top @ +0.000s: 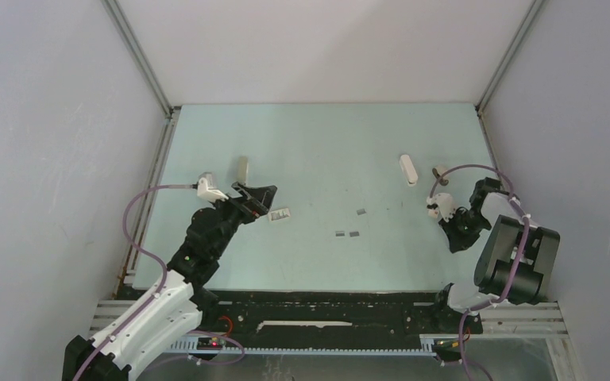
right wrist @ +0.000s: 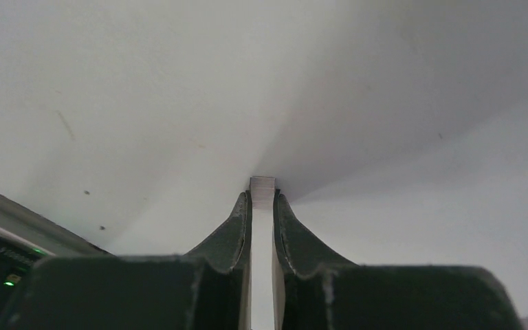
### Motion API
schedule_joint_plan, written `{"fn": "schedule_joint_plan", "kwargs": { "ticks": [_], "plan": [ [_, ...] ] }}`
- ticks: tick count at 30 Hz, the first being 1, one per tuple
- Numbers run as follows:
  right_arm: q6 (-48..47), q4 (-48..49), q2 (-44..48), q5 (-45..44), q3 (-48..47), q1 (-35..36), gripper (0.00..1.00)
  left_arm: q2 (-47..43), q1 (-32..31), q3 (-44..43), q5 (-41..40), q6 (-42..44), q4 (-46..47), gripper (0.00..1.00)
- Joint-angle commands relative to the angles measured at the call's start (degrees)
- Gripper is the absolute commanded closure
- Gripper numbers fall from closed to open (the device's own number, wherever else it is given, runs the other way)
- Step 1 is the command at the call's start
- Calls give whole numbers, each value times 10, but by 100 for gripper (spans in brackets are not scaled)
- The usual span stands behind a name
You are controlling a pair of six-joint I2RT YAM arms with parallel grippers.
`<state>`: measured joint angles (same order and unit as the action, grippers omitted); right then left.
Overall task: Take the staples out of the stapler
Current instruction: Move the staple to the center of the board.
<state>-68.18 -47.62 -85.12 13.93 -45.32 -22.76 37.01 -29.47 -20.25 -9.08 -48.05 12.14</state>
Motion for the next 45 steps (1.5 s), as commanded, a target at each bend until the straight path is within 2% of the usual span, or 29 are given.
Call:
{"fn": "schedule_joint_plan", "kwargs": {
  "ticks": [1,13,22,36,45],
  "plan": [
    [42,-21,19,36,3,45,92,-3,3,14,-11,-4,15,0],
    [137,21,24,34,11,209,92,-13,3,24,-18,-4,19,0],
    [186,38,-14,32,-35,313,92,-14,3,26,-21,-1,22,0],
    [249,52,-119,30,-157,410,90,-21,3,38,-26,4,27,0],
    [278,53,-170,33,-203,420,84,-47,4,50,-36,5,23,0]
  ]
}}
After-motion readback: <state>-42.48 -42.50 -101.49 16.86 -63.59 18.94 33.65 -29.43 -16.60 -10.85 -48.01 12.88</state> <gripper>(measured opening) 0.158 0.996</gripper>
